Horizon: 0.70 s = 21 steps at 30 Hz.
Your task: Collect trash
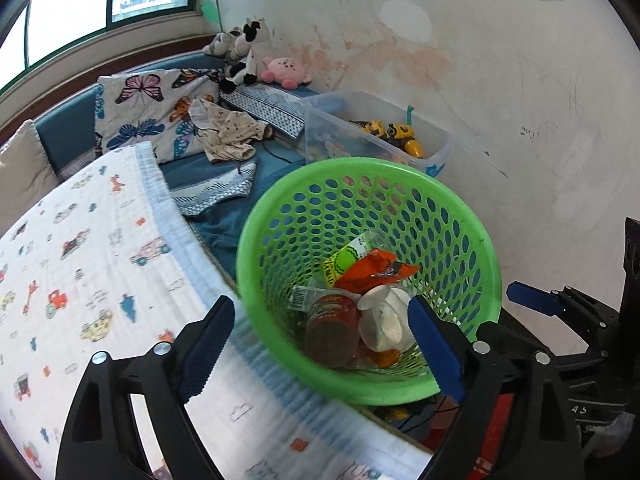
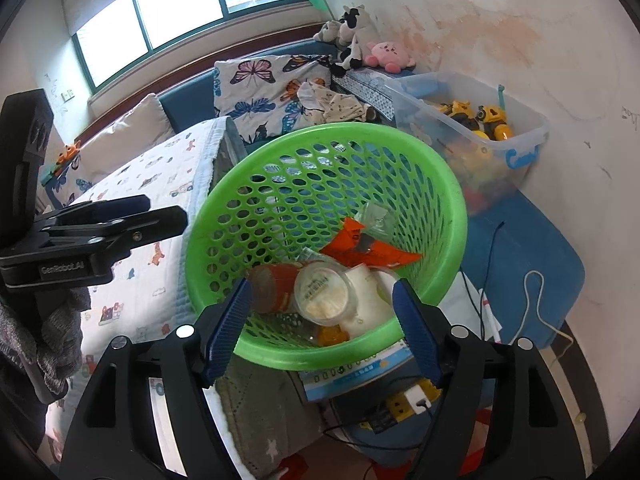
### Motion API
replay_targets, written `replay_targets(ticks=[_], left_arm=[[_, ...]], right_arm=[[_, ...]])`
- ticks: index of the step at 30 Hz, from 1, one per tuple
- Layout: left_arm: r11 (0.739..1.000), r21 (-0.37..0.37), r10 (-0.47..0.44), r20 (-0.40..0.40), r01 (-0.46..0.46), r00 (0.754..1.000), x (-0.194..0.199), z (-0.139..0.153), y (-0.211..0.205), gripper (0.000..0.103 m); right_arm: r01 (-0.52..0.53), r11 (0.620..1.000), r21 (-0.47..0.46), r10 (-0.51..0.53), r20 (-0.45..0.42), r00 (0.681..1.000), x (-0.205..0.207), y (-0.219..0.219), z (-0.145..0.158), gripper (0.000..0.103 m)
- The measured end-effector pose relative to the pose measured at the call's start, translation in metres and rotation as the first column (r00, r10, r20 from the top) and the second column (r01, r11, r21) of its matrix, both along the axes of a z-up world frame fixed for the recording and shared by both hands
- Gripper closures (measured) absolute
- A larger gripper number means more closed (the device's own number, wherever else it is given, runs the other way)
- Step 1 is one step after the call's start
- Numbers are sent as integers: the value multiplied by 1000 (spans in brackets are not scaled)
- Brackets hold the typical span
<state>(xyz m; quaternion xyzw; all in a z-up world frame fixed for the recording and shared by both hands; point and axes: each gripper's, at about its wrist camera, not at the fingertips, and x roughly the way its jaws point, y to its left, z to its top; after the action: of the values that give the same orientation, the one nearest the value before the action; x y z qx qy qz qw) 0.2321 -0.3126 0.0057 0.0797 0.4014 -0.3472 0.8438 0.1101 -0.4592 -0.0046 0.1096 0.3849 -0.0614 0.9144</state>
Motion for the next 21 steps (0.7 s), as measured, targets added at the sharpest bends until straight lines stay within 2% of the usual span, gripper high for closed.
replay_targets(ticks=[14,16,21], left_arm=[[994,-25,111,44,-110,993,-17,15,77,14],[991,-20,136,65,-135,989,-21,18,90,8],[984,-37,178,83,-176,980,-33,23,118,8]], right_arm=[[-5,999,-48,7,38,999,-12,39,17,12],[-4,999,-54,6,39,999,-12,44,18,11],[2,997,-75,1,37,999,-15,56,19,7]])
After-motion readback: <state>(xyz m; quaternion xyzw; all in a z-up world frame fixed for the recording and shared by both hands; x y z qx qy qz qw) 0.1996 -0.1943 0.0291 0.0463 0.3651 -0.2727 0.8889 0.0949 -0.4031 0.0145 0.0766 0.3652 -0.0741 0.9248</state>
